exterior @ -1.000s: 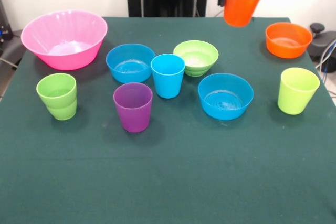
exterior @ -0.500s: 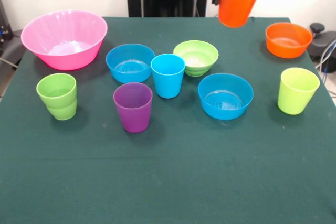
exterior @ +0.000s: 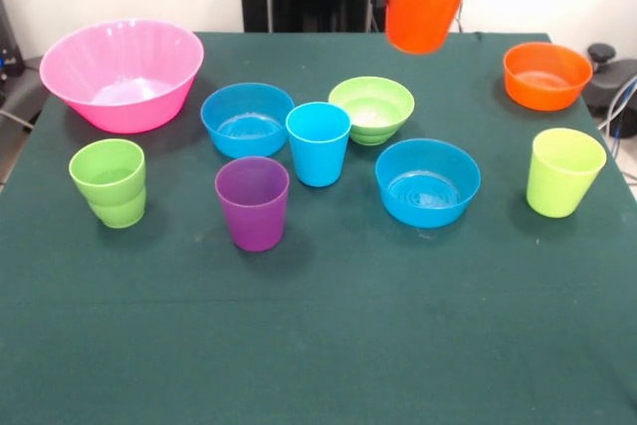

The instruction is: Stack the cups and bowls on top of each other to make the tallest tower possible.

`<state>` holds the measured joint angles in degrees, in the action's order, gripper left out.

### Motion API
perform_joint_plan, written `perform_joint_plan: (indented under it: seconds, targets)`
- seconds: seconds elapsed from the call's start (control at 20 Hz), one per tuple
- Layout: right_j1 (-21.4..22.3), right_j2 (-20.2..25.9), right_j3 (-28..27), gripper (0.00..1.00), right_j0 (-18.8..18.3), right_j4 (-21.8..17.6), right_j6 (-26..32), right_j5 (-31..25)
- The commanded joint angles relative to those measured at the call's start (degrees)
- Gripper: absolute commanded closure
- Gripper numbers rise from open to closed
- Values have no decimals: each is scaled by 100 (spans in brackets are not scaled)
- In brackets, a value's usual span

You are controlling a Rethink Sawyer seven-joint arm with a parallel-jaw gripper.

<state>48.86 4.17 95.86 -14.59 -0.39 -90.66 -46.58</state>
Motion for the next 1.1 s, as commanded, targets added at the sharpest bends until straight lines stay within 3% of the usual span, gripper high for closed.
perform_joint_plan:
  seconds: [0.05,0.7,1.1]
  targets:
    - [-435,554,-709,100,-164,-487,536,-631]
    - [-954,615,-1084,100,-469,-1069,796,-251]
    - [-1075,691,-784,100,-689,-1356,766,232]
